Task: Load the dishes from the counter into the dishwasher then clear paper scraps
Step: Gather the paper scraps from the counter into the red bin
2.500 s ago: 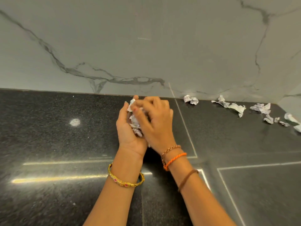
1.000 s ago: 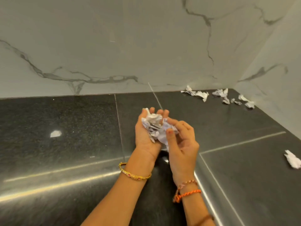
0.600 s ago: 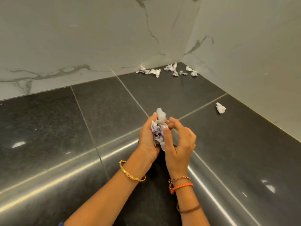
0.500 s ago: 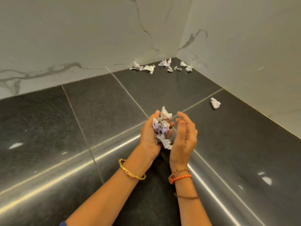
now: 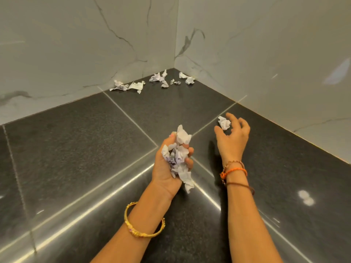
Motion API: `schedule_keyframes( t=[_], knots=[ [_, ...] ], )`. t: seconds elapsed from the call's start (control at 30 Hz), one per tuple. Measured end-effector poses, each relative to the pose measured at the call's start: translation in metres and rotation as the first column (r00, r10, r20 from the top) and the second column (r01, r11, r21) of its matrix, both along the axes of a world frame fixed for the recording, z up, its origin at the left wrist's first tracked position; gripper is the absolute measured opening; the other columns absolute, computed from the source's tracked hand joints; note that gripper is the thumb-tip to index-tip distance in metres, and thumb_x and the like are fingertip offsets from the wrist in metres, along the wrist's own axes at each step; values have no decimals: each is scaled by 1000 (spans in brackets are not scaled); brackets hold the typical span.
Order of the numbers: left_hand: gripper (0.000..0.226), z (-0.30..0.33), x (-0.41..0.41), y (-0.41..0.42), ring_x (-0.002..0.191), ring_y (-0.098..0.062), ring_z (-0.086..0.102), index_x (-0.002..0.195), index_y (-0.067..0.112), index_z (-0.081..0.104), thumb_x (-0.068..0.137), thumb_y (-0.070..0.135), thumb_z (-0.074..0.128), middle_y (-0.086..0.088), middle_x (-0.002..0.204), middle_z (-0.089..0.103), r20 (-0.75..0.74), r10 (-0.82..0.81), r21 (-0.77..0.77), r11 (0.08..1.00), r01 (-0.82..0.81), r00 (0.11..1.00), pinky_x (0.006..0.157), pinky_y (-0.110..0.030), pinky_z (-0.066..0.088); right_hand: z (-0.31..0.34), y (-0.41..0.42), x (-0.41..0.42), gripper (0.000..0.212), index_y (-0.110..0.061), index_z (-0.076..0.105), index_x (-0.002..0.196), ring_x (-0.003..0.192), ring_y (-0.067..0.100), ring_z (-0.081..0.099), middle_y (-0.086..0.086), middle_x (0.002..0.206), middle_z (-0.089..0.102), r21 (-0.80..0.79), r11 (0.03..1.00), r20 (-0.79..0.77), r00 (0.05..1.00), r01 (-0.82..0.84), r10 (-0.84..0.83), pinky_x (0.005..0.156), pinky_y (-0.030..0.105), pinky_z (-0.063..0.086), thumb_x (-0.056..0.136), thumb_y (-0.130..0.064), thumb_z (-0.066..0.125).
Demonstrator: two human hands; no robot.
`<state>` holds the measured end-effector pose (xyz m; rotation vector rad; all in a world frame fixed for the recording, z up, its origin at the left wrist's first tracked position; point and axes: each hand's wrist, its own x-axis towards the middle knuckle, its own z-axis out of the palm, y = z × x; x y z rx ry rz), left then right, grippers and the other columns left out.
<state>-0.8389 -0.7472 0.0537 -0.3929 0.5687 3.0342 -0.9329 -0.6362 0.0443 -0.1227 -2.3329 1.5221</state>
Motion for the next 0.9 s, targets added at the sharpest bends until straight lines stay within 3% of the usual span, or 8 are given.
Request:
schedule_keyframes(
  t=[0.1,0.23,0.37,0.47,0.57,0.67,0.73,0.9],
  knots=[
    [45,-9,4,-7,45,-13,59,68,13,72,29,19,93,-1,57,62,-77,-31,28,999,33,997,33,-16,45,-6,1,-20,38,-20,55,126,120,29,38,10,137,42,384,922,69,997,-55,31,88,19,23,88,-22,58],
    [52,-8,1,-8,45,-13,59,69,12,71,22,19,94,-2,57,61,-67,-32,32,999,34,997,32,-16,44,-9,0,-19,22,-12,67,107,103,29,53,13,110,63,421,906,6,999,-37,38,81,24,35,91,-16,53],
    [70,-9,2,-9,43,-13,58,81,14,64,18,19,94,-2,55,60,-42,-7,36,999,9,999,32,-15,43,1,-8,4,16,-13,68,97,83,5,60,6,100,68,-107,989,-44,994,-106,102,72,9,42,89,-8,55],
    [73,-7,7,-7,42,-13,57,83,15,60,18,18,94,-2,55,59,-37,-16,38,999,17,999,31,-15,42,25,-17,30,19,-21,62,95,77,3,55,-1,95,64,-741,645,2,961,-184,277,64,16,41,93,-9,48],
    [23,1,16,-5,39,-13,55,71,12,68,58,22,84,-3,56,60,16,-60,-4,998,60,998,30,-15,41,40,-20,60,22,-20,62,96,79,6,54,-3,91,61,-883,419,-31,919,-210,394,70,20,42,94,-13,42],
    [38,9,31,4,37,-12,55,54,11,69,86,19,50,-3,51,60,53,-37,-15,999,38,998,31,-13,41,42,-22,97,21,-19,66,95,87,13,62,2,97,67,-790,518,-70,888,-328,454,75,22,51,91,-10,47],
    [12,19,45,12,44,-14,61,60,7,69,60,18,73,-6,54,64,12,-34,73,997,33,999,38,-16,48,40,-24,122,20,-19,70,92,96,20,65,7,100,70,-723,582,-64,875,-372,480,84,27,53,88,-9,54],
    [44,24,90,20,67,-15,69,74,4,71,35,9,91,-6,73,69,-118,-66,312,945,100,991,64,-24,58,38,-30,187,20,-13,72,92,103,23,64,11,108,68,-656,662,-114,915,-362,388,88,30,51,79,-21,58]
  ],
)
